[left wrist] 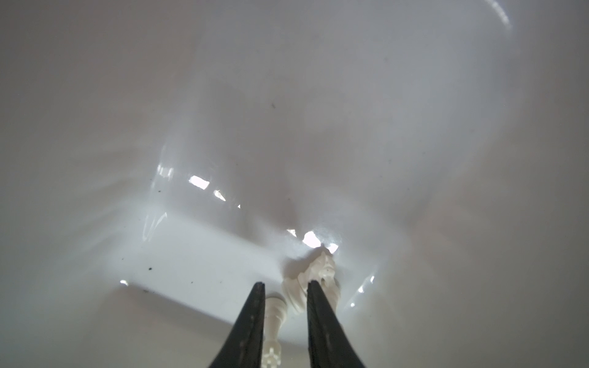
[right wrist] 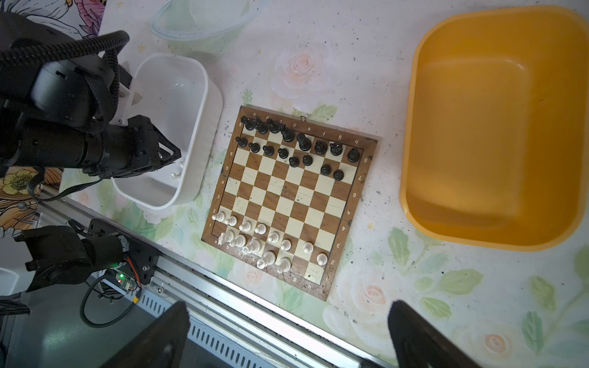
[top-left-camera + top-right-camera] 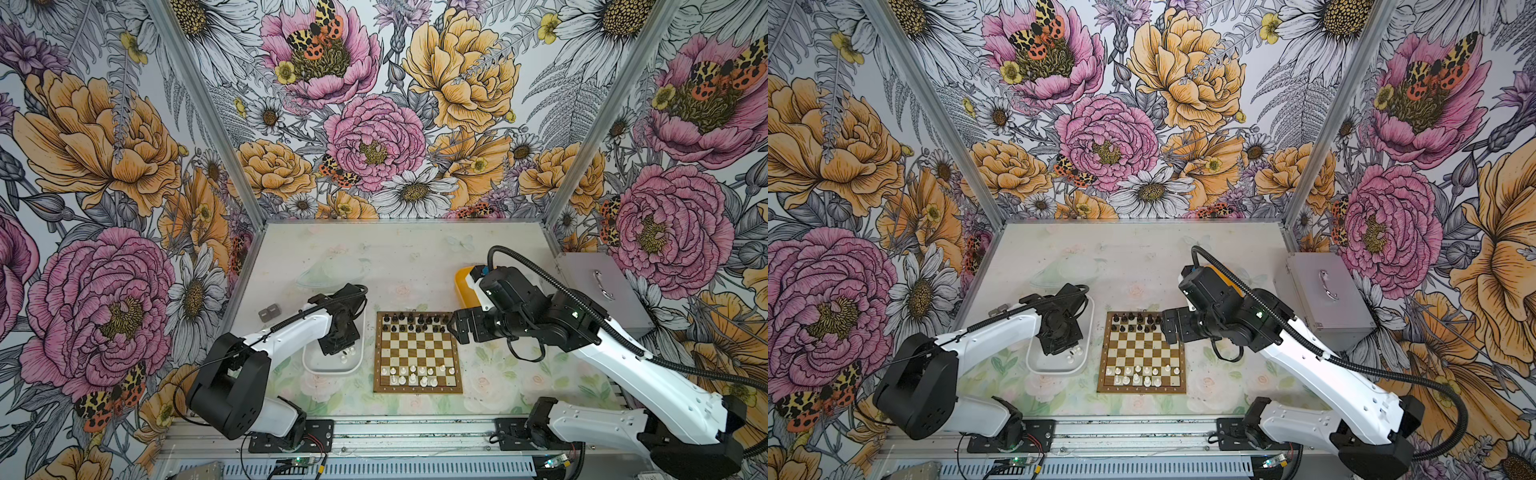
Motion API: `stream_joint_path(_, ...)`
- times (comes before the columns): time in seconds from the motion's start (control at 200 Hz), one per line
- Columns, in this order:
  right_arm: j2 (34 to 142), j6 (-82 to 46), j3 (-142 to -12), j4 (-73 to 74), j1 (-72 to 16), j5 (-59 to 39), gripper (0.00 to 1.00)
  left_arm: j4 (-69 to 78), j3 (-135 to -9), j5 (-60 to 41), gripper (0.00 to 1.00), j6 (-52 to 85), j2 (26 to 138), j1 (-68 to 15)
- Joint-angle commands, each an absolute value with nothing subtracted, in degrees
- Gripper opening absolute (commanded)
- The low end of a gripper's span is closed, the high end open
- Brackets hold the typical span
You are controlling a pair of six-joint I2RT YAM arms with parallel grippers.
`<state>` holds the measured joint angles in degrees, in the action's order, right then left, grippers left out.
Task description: Set up the chess pieces on the board
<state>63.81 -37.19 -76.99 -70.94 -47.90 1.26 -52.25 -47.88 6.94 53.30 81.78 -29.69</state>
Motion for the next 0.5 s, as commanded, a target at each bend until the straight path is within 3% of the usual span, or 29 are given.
stream_joint_path(0.0, 65.0, -36.0, -79.1, -71.0, -47.4, 1.2, 1.0, -52.4, -47.7, 6.5, 0.26, 52.0, 80.2, -29.5)
stream_joint_path(0.18, 66.9, -35.8, -80.5, -71.2, -47.4, 1.1, 0.99, -52.6, -48.0, 5.8, 0.28, 52.6, 77.7, -30.3)
stream_joint_path(0.495, 68.9, -36.1, -82.8, -71.4, -47.2, 1.7, 1.0, -53.6, -53.7, 4.5, 0.29, 50.5, 83.7, -33.9)
